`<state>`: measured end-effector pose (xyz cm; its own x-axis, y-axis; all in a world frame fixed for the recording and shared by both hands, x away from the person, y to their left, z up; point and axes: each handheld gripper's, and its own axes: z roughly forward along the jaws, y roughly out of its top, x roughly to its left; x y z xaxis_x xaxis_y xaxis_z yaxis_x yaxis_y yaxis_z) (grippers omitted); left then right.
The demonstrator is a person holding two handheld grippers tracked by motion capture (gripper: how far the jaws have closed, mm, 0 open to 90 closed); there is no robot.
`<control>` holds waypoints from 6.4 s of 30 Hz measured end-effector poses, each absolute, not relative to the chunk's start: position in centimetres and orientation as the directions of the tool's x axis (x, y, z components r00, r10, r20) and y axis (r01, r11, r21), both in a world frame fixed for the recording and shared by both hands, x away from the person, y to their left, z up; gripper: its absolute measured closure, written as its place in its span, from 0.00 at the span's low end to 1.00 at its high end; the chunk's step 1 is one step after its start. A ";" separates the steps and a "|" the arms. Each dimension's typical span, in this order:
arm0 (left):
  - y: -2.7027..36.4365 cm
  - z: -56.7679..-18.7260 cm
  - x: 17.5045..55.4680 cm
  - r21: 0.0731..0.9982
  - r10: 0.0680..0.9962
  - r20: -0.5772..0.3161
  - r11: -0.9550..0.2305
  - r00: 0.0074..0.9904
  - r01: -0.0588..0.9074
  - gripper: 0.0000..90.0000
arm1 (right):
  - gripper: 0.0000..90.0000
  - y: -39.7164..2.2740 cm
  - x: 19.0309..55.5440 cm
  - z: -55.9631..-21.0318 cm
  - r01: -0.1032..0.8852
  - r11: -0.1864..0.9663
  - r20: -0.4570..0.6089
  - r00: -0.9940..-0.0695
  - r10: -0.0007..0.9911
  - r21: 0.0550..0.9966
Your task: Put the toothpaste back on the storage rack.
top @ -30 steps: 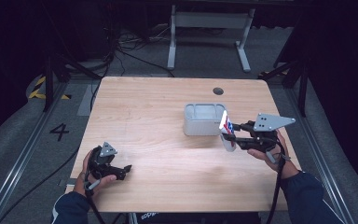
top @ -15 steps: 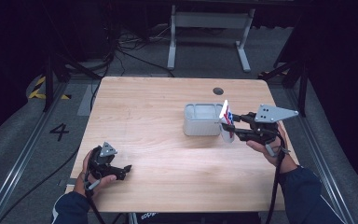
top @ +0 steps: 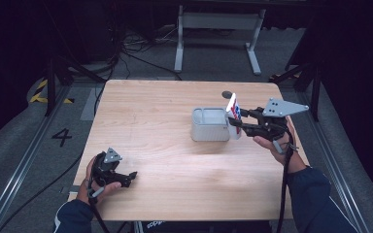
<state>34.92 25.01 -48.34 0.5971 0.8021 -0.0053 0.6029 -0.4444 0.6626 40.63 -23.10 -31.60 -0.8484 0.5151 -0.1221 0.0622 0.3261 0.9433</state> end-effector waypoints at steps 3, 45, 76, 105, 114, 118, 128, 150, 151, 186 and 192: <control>25.0 -48.3 34.9 0.664 0.802 -0.003 -0.445 0.597 0.602 0.01 | 0.68 -22.9 41.1 -31.5 0.063 0.322 -0.123 -0.843 0.524 0.945; 25.1 -48.4 34.8 0.668 0.800 0.001 -0.447 0.600 0.595 0.01 | 0.68 -19.2 45.9 -31.5 0.088 0.291 -0.097 -0.820 0.564 0.953; 25.2 -48.3 34.8 0.663 0.798 0.005 -0.454 0.603 0.596 0.01 | 0.68 -18.8 48.2 -34.4 0.137 0.313 -0.082 -0.798 0.597 0.940; 25.1 -48.3 34.7 0.662 0.802 -0.006 -0.444 0.597 0.603 0.01 | 0.65 -19.3 47.9 -37.4 0.189 0.434 -0.111 -0.809 0.577 0.881; 25.1 -48.3 34.7 0.661 0.803 -0.011 -0.442 0.596 0.607 0.01 | 0.65 -19.5 48.0 -37.7 0.213 0.462 -0.108 -0.811 0.575 0.861; 25.2 -48.3 34.8 0.663 0.798 0.004 -0.454 0.603 0.596 0.01 | 0.65 -19.7 48.1 -37.8 0.224 0.464 -0.099 -0.813 0.574 0.857; 25.1 -48.3 34.7 0.663 0.802 -0.005 -0.444 0.597 0.603 0.01 | 0.64 -19.9 48.2 -37.9 0.241 0.479 -0.095 -0.812 0.575 0.844; 25.1 -48.3 34.7 0.663 0.800 -0.002 -0.448 0.601 0.599 0.01 | 0.61 -19.0 47.7 -37.9 0.231 0.497 -0.112 -0.816 0.567 0.837; 25.1 -48.3 34.7 0.662 0.800 -0.001 -0.450 0.601 0.600 0.01 | 0.61 -19.0 47.7 -37.9 0.236 0.493 -0.106 -0.814 0.571 0.837; 25.1 -48.3 34.7 0.663 0.802 -0.005 -0.444 0.598 0.602 0.01 | 0.61 -21.5 45.9 -36.5 0.224 0.505 -0.140 -0.799 0.585 0.833; 25.1 -48.3 34.7 0.663 0.802 -0.006 -0.444 0.597 0.603 0.01 | 0.59 -21.9 45.3 -36.1 0.216 0.521 -0.153 -0.803 0.576 0.826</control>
